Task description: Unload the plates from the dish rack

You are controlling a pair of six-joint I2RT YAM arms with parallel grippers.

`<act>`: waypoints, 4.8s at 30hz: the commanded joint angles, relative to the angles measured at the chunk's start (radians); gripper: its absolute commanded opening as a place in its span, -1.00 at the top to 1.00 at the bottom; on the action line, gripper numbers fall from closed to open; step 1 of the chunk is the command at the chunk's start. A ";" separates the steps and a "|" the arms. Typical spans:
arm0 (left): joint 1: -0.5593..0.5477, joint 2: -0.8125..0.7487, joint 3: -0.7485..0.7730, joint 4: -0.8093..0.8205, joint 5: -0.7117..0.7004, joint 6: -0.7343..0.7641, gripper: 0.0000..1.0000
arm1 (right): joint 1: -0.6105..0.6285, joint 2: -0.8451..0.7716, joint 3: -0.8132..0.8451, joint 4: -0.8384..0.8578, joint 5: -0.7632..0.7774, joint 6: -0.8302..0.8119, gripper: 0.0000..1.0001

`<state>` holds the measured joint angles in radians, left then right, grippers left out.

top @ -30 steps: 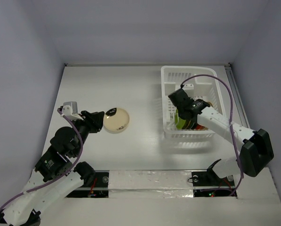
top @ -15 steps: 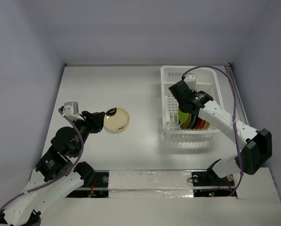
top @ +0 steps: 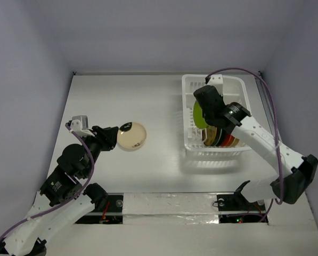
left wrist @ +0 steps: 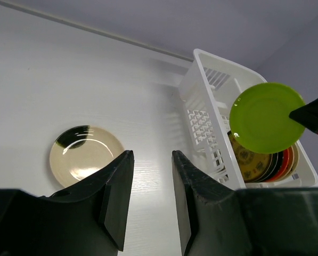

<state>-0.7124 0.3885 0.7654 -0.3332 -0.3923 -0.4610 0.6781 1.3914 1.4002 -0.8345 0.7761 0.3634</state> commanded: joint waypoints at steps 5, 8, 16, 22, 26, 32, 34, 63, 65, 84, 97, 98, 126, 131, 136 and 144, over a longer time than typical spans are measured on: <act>0.021 -0.004 -0.003 0.049 0.003 0.012 0.36 | 0.118 -0.108 0.004 0.378 -0.237 -0.021 1.00; 0.030 -0.005 -0.003 0.051 0.003 0.013 0.36 | 0.130 -0.031 -0.023 0.516 -0.407 0.023 1.00; 0.050 -0.007 -0.005 0.056 0.012 0.016 0.36 | 0.181 0.250 0.042 0.794 -0.699 0.192 1.00; 0.059 -0.007 -0.006 0.056 0.021 0.016 0.36 | 0.192 0.449 0.097 0.824 -0.764 0.253 0.99; 0.068 -0.007 -0.008 0.057 0.030 0.018 0.36 | 0.201 0.540 0.108 0.824 -0.768 0.278 0.99; 0.068 -0.007 -0.008 0.059 0.036 0.019 0.36 | 0.201 0.618 0.097 0.854 -0.787 0.308 0.92; 0.068 -0.008 -0.009 0.059 0.040 0.018 0.36 | 0.201 0.623 0.082 0.861 -0.782 0.319 0.79; 0.086 -0.014 -0.015 0.071 0.075 0.022 0.53 | 0.081 -0.043 -0.182 0.232 -0.017 0.157 0.98; 0.087 -0.005 -0.014 0.069 0.073 0.019 0.76 | 0.020 -0.090 -0.242 0.181 0.000 0.172 0.91; 0.114 0.032 -0.015 0.088 0.124 0.022 0.51 | -0.134 -0.150 -0.300 0.190 -0.080 0.097 0.42; 0.163 0.039 -0.021 0.108 0.182 0.027 0.50 | -0.104 -0.135 -0.267 0.175 -0.159 0.051 0.29; 0.172 0.038 -0.021 0.111 0.184 0.027 0.50 | -0.104 -0.129 -0.271 0.178 -0.156 0.052 0.29; 0.182 0.015 -0.025 0.109 0.202 0.033 0.49 | -0.104 0.014 -0.023 -0.034 0.026 -0.052 0.90; 0.182 0.016 -0.025 0.108 0.207 0.033 0.48 | -0.104 0.029 -0.001 -0.025 0.022 -0.093 0.96; 0.182 0.015 -0.025 0.108 0.204 0.033 0.48 | -0.086 0.012 0.017 -0.002 0.020 -0.070 1.00; 0.191 0.020 -0.025 0.112 0.201 0.031 0.48 | 0.001 -0.129 0.048 0.221 -0.170 -0.057 1.00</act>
<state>-0.5316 0.4103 0.7464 -0.2726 -0.1944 -0.4423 0.6304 1.3251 1.3899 -0.7830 0.6861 0.3023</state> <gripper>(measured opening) 0.259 0.120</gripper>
